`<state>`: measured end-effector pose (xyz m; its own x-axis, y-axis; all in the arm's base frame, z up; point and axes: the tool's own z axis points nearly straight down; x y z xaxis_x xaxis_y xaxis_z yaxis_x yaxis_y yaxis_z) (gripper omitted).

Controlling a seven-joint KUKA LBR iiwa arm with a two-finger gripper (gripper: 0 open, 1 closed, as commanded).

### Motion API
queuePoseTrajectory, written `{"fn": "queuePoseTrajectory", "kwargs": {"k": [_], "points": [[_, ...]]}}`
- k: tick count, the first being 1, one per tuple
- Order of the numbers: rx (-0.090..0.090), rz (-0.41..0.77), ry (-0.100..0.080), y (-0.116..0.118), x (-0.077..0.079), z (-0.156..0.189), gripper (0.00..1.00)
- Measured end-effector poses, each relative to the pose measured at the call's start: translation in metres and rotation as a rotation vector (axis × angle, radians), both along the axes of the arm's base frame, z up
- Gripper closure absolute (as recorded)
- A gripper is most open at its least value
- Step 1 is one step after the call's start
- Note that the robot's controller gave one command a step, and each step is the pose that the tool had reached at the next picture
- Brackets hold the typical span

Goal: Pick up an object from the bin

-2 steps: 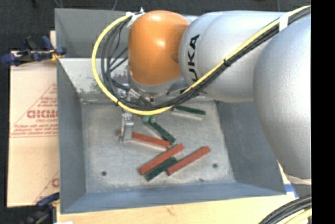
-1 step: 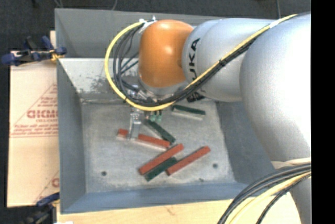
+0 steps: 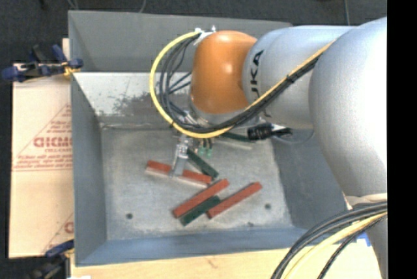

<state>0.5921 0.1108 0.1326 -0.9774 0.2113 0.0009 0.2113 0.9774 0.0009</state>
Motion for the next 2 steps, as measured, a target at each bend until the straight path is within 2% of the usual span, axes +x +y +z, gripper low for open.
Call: {"fn": "queuePoseTrajectory", "kwargs": {"k": [1, 2], "points": [[-0.002, 0.024, -0.008, -0.005, 0.003, 0.021, 0.00], [0.001, -0.167, -0.006, 0.003, -0.012, -0.036, 0.00]]}}
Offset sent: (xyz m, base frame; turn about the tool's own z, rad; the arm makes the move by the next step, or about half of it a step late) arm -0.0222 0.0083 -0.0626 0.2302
